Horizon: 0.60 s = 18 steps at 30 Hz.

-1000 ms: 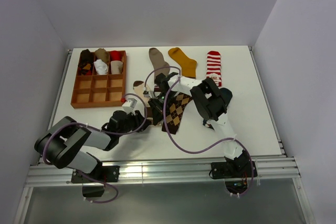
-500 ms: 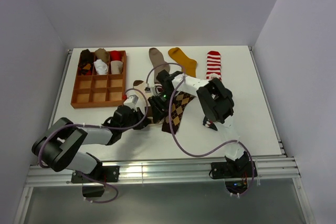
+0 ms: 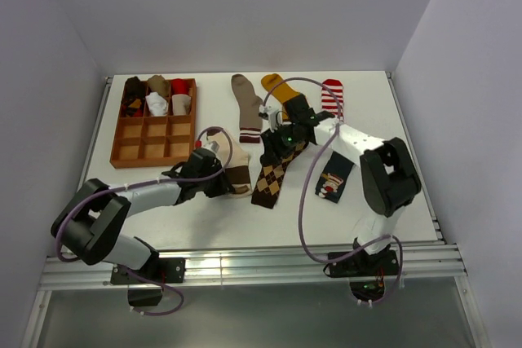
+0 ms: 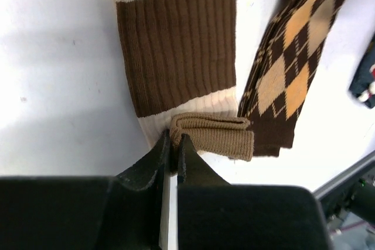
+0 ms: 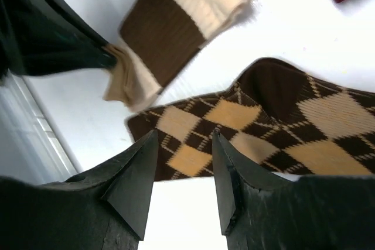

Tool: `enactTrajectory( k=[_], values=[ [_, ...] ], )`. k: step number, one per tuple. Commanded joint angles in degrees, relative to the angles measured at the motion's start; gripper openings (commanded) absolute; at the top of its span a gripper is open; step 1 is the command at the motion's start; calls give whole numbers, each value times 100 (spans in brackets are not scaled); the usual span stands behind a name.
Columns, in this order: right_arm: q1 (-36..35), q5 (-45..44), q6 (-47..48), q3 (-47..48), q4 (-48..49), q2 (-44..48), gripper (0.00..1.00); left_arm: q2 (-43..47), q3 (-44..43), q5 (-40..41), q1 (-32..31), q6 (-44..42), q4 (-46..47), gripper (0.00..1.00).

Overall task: Roll the socks
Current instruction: Roll the sock at the center of the board.

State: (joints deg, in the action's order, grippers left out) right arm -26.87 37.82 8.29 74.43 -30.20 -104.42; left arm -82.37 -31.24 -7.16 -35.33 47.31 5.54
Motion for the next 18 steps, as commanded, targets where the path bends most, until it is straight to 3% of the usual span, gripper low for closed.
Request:
enactTrajectory(
  k=[1, 10, 18],
  values=[
    [-247, -529, 837, -639, 943, 807, 49, -165, -495, -295, -9, 182, -1291, 0],
    [-1495, -1760, 2482, -2984, 2473, 2583, 48, -868, -831, -1146, 96, 147, -1995, 0],
    [-2602, -2225, 3054, -3751, 3414, 2998, 53, -957, -997, -1429, 377, 77, -2346, 0]
  ],
)
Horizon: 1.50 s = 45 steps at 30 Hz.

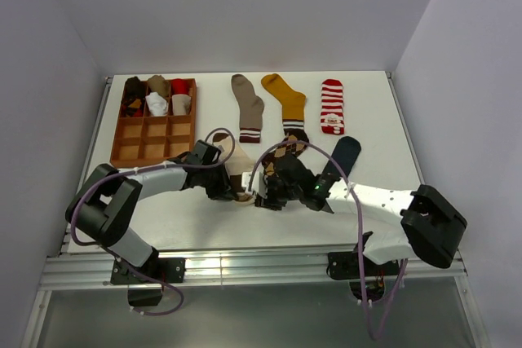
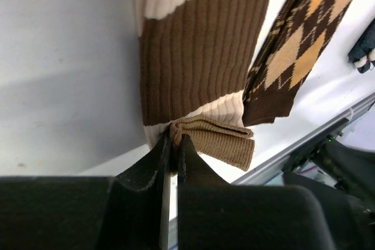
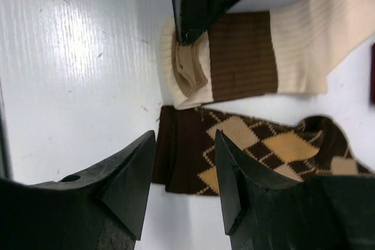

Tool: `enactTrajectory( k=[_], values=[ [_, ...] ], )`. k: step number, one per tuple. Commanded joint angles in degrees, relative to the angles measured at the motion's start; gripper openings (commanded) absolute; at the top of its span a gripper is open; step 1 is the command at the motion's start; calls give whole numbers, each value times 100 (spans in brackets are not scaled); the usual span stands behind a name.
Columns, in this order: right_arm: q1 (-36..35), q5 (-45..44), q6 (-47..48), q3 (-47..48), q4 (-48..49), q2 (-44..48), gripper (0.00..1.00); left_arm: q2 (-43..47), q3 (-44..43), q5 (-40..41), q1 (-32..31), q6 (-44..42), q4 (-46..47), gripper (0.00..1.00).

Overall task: Roll the socks
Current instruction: Roll the sock at the center of the board.

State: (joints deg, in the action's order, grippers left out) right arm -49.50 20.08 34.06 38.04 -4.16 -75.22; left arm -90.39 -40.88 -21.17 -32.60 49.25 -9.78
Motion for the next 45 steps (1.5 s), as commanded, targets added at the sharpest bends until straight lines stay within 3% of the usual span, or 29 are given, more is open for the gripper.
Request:
enactTrajectory(
  k=[1, 7, 20, 45],
  values=[
    [-455, -556, 531, -130, 881, 34, 53, -146, -69, -28, 131, -135, -884, 0],
    [-1219, -1067, 961, -288, 1523, -335, 53, -75, -245, -1, 262, -311, -1201, 0],
    [-1844, -1322, 1296, -210, 1735, -949, 51, -137, -403, -19, 351, -619, -1544, 0],
    [-1880, -1884, 1621, 239, 2227, -1856, 50, -216, -447, -19, 351, -803, -1597, 0]
  ],
)
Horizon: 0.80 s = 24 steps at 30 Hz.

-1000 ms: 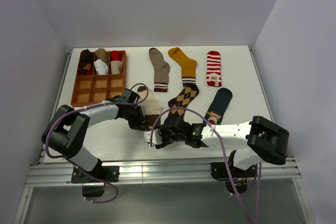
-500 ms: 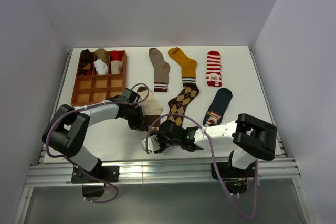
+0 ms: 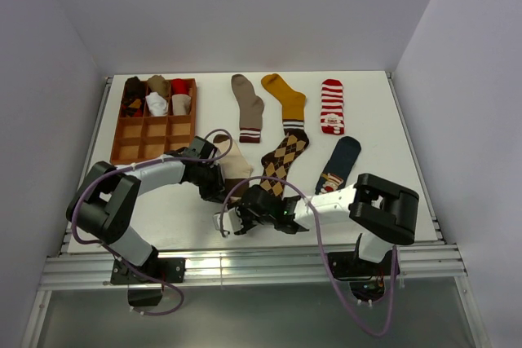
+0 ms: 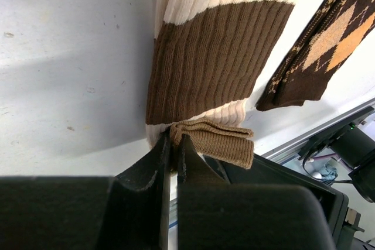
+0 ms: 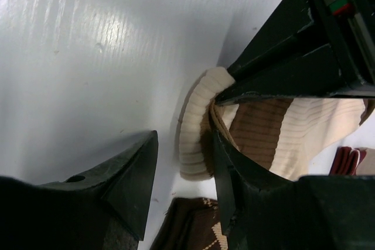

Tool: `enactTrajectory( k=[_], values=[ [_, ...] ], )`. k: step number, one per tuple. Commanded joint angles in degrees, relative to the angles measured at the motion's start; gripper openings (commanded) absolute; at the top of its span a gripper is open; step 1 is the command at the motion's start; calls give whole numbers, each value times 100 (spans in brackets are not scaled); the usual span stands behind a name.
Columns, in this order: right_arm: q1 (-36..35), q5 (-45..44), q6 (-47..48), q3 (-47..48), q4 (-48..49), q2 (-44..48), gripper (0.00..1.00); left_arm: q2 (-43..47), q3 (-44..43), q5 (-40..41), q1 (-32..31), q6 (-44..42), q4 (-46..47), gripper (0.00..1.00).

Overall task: Roll the socks
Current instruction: Roll the sock at the center of the board.

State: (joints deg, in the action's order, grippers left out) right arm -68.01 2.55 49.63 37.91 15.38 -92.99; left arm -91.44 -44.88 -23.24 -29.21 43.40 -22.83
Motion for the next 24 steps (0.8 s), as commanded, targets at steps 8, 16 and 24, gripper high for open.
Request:
enactTrajectory(
  k=[8, 16, 24],
  values=[
    [130, -158, 38, 445, 290, -316, 50, -94, -20, 162, 12, -279, -336, 0],
    [437, 123, -252, 796, -166, -500, 43, -93, -117, 83, 12, -367, -442, 0],
    [929, 912, -770, 1297, -1254, -519, 17, 38, -135, 197, 12, -253, -416, 9]
  ],
)
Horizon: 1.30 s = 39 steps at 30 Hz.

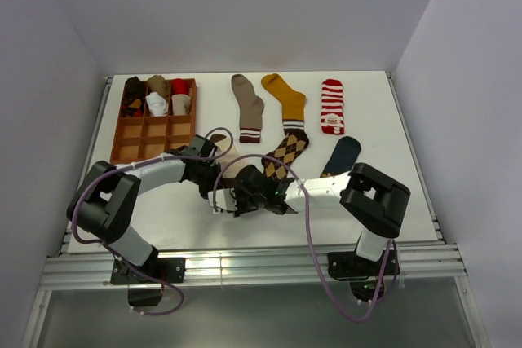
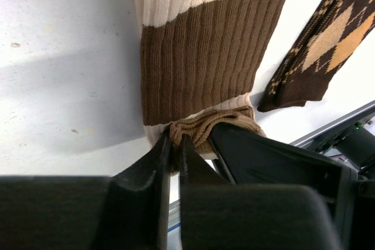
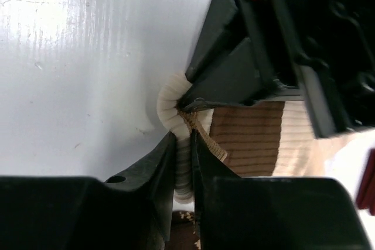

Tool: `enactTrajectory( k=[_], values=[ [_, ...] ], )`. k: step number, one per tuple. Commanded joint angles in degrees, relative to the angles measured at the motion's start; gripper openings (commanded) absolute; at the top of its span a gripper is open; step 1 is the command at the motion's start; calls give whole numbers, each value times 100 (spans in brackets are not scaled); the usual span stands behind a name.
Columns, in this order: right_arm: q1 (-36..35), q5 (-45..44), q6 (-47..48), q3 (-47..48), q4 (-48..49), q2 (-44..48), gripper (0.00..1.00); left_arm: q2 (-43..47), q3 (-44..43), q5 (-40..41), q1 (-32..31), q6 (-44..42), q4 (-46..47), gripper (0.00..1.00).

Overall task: Roll the socks
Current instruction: Roll the sock at the center of the board.

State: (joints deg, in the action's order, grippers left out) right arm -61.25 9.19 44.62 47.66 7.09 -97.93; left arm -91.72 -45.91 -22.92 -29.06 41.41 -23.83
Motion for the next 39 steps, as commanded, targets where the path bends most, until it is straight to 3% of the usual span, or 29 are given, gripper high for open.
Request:
enactTrajectory(
  k=[1, 7, 16, 26, 32, 39],
  values=[
    [298, 354, -392, 427, -559, -7, 16, 171, 3, 226, -3, 59, -245, 13],
    [834, 1338, -902, 859, -1561, -33, 14, 672, 380, 481, -3, 823, 317, 27],
    [1448, 2306, -1455, 1728, -2598, -586, 11, 1709, 934, 1306, -21, 1501, 872, 33],
    [2231, 3378, -2194, 2985, -3967, -1693, 8, 1746, 900, 2265, -485, 1142, 1223, 36],
    [2680, 3984, -2563, 3654, -4707, -2397, 5, 1754, 908, 2906, -820, 887, 2066, 43],
    [2865, 4161, -2660, 3795, -4884, -2749, 5, 1254, 680, 2688, -908, 44, 3209, 46]
  ],
)
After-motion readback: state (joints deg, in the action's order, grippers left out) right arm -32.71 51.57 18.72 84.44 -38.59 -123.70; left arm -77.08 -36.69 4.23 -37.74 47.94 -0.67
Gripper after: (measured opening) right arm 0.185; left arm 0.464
